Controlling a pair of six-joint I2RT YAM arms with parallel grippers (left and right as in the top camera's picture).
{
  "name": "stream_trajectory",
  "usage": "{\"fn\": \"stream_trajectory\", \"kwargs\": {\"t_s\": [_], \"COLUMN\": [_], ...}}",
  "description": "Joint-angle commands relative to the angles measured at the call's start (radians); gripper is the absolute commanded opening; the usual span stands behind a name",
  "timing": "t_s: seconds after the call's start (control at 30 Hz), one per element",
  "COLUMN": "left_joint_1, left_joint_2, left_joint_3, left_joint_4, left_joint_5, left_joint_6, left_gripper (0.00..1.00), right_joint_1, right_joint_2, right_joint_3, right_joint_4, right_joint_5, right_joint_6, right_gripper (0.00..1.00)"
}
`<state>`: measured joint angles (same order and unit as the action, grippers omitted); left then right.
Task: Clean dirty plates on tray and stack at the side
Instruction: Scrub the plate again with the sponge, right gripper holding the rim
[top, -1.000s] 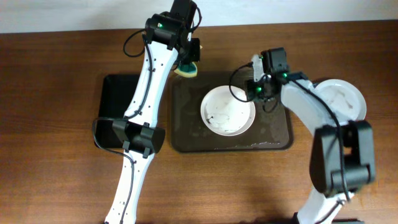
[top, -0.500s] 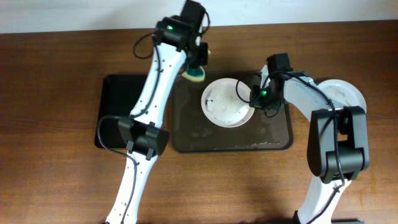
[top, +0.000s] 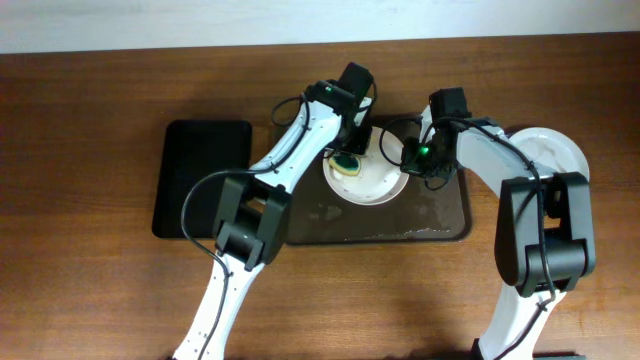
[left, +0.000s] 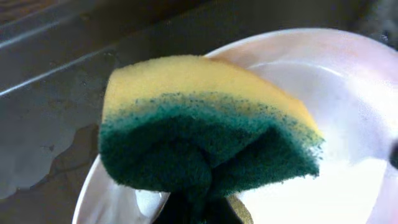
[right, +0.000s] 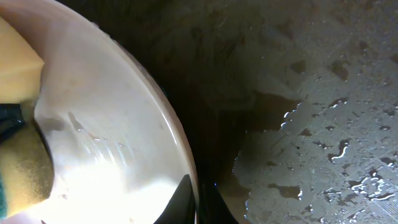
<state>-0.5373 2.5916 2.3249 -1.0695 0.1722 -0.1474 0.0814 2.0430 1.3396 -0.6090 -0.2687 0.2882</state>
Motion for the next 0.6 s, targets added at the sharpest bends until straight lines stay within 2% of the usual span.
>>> {"fn": "stream_trajectory", "kwargs": {"t_s": [0.0,0.13,0.23,0.27,0.3,0.4,0.57], "left_joint_1": [0.043,0.132,0.172,0.172,0.168,0.124,-0.01], "left_joint_2": [0.061,0.061,0.061,0.061,0.061,0.06,0.058], "left_joint_3": [-0.066,-0.066,-0.065,-0.065,-0.065,-0.06,-0.031], "left_joint_4": [-0.042,-0.045,-0.013,0.019,0.064,0.158,0.141], "left_joint_5": [0.49,0.729,0.709,0.632,0.488,0.156,-0.194], "left_joint_6": [0.398,0.506,0.494,0.413,0.279,0.043,-0.024], "left_gripper": [0.0,0.0,0.0,0.0,0.0,0.0,0.0], "right_joint_1": [0.01,0.01,0.01,0.01,0.01,0.01,0.01], "right_joint_2": [0.027,0.027,0.027,0.027,0.027,0.027,0.027], "right_joint_3": [-0.041,-0.041,-0.041,-0.041,-0.041,-0.041,-0.041], "right_joint_4": [-0.019,-0.019,-0.016,-0.016,-0.016,-0.016,-0.015], "right_joint_5": [0.038,0.04,0.04,0.04,0.04,0.04,0.04], "right_joint_6": [0.007,0.006,0.006,0.006,0.006,0.006,0.006], "right_gripper": [0.04,0.04,0.04,0.04,0.04,0.04,0.04]}}
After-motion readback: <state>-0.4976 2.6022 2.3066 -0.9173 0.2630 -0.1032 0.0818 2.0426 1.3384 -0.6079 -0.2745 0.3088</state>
